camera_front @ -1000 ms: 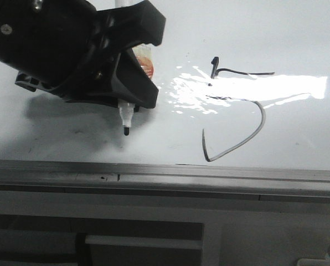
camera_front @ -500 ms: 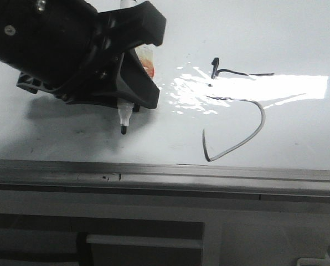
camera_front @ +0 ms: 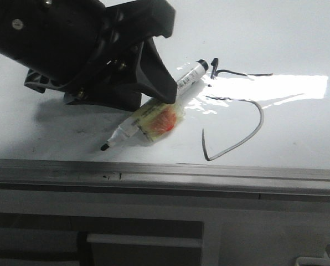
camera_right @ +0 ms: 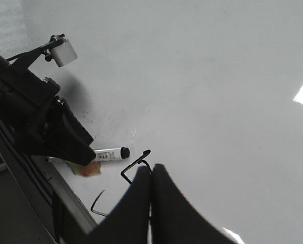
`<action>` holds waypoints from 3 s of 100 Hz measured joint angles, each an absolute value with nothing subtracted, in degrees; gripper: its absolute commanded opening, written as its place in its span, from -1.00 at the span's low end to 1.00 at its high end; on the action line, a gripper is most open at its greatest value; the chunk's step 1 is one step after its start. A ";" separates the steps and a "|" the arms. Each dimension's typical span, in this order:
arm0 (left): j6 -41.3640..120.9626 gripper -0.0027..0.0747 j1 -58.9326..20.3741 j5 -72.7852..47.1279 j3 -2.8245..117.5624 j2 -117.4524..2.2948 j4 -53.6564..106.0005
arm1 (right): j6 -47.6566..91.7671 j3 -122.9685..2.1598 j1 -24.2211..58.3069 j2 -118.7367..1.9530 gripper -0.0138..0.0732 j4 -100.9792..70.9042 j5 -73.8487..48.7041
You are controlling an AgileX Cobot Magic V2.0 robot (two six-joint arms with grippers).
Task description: Write number 5 on whiteboard
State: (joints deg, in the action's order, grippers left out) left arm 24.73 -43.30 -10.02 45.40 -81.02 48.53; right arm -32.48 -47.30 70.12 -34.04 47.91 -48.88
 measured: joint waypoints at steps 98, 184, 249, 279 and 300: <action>24.73 0.39 -42.36 -3.07 44.30 -74.19 45.53 | -34.83 -47.30 70.12 -34.04 -0.82 47.91 -47.62; 24.73 -0.98 -31.73 -16.55 26.13 -19.43 20.34 | -34.95 -32.32 70.12 -5.38 -0.78 50.47 -52.20; 24.73 -0.98 -31.73 -17.61 24.52 -16.90 20.33 | -34.97 -32.32 70.12 -4.79 -0.78 50.82 -52.20; 24.73 -0.98 -31.19 -16.98 22.08 -16.20 20.05 | -35.07 -32.32 70.12 -4.79 -0.78 50.82 -52.20; 23.48 -0.98 -22.19 -7.17 13.11 -8.30 13.87 | -35.07 -32.32 70.12 -4.79 -0.78 50.82 -52.20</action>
